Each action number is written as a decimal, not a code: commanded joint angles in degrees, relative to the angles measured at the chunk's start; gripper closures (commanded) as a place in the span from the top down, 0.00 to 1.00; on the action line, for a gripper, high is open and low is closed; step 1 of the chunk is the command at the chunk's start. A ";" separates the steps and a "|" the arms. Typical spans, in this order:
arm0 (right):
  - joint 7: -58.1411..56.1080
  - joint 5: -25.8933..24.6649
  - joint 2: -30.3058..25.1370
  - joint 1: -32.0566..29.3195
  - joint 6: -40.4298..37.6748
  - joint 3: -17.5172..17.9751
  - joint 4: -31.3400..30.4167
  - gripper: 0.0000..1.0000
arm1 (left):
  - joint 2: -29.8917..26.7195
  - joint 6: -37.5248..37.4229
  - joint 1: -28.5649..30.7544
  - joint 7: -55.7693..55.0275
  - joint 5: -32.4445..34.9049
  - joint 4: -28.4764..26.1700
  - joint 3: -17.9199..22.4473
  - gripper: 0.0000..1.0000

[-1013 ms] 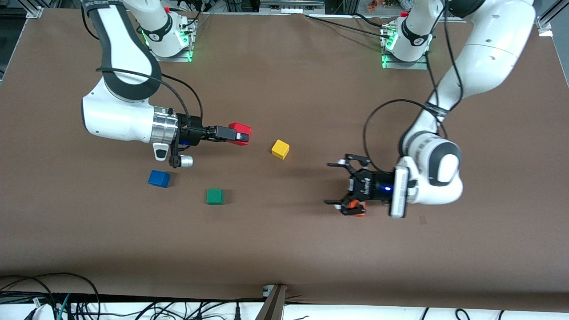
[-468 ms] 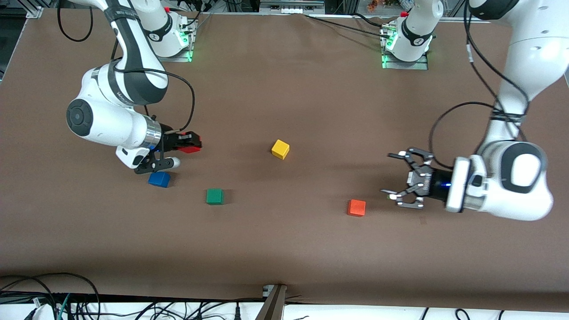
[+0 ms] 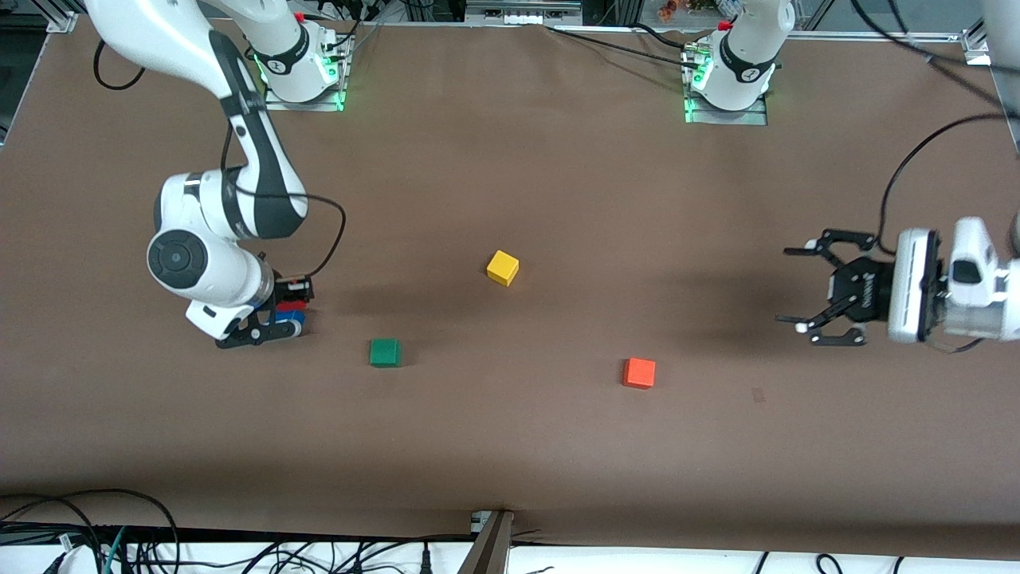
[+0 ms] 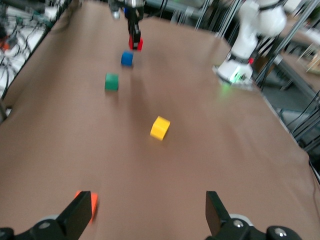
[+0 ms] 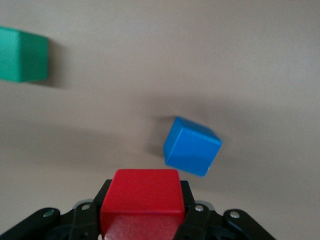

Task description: Pass red block to right arm, stack on blue

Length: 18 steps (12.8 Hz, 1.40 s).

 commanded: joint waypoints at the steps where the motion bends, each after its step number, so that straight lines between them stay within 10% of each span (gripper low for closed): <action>1: -0.68 -1.59 3.25 -1.13 1.71 -0.58 2.27 0.23 | -8.12 0.69 -2.03 -10.68 7.96 -2.99 0.26 1.00; 6: -4.64 -0.98 6.60 -5.26 2.77 -0.67 4.99 0.23 | -24.83 0.08 -11.50 -43.37 24.22 -11.34 2.19 1.00; 10: -4.55 0.07 6.87 -5.00 2.34 -0.41 4.91 0.23 | -27.66 5.06 -23.03 -55.03 29.68 -16.43 13.24 1.00; 18: -4.55 1.04 6.95 -4.74 2.25 -0.23 4.47 0.25 | -35.55 12.83 -23.40 -79.17 33.48 -28.47 19.34 1.00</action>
